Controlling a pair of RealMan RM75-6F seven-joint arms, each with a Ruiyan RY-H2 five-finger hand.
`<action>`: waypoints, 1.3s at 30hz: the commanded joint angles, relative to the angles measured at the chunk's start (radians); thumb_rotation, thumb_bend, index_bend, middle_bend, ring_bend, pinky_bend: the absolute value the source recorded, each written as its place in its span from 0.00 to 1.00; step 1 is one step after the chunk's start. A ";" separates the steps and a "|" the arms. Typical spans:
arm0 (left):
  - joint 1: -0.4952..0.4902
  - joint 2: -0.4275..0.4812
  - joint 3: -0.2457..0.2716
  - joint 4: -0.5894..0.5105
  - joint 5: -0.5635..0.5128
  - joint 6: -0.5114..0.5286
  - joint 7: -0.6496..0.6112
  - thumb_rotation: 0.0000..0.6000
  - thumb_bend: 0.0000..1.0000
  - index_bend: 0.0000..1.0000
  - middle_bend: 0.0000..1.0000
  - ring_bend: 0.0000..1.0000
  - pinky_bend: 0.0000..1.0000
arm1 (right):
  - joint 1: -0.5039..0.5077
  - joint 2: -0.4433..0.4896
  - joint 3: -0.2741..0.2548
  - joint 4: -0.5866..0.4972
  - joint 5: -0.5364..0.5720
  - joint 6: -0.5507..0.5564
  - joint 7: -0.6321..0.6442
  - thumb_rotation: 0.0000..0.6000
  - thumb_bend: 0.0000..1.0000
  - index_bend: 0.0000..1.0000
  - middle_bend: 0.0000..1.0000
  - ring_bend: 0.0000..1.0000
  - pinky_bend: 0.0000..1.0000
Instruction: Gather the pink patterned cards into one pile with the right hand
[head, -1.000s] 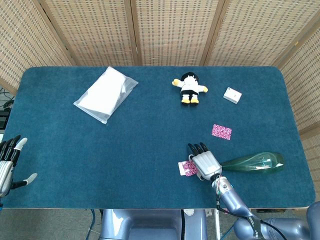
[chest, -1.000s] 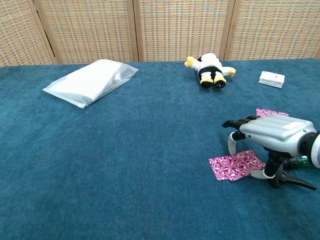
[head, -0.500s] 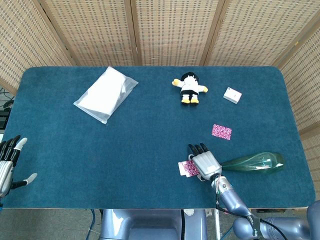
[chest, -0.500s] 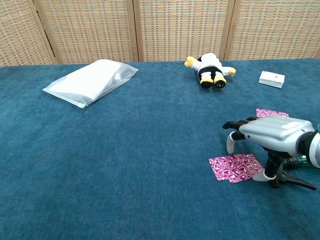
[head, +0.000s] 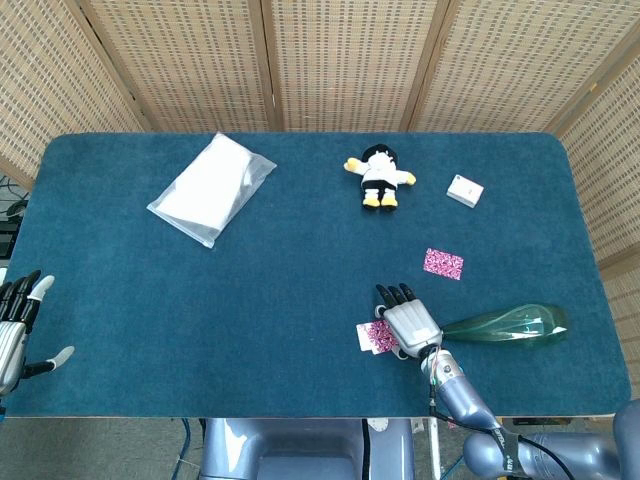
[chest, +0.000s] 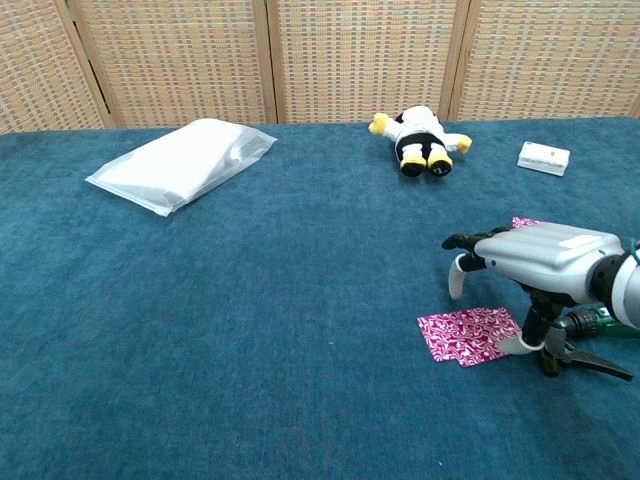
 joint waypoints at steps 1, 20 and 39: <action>0.000 0.000 0.000 0.000 0.000 0.001 0.000 1.00 0.00 0.00 0.00 0.00 0.00 | 0.002 0.011 0.028 -0.006 -0.010 0.010 0.027 1.00 0.26 0.28 0.00 0.00 0.00; -0.003 0.002 -0.002 -0.006 -0.006 -0.007 0.004 1.00 0.00 0.00 0.00 0.00 0.00 | 0.054 -0.027 0.275 0.306 0.432 -0.016 0.114 1.00 0.26 0.28 0.00 0.00 0.00; -0.005 0.007 0.000 -0.002 0.000 -0.011 -0.024 1.00 0.00 0.00 0.00 0.00 0.00 | 0.116 -0.185 0.286 0.589 0.514 -0.071 0.072 1.00 0.26 0.28 0.00 0.00 0.00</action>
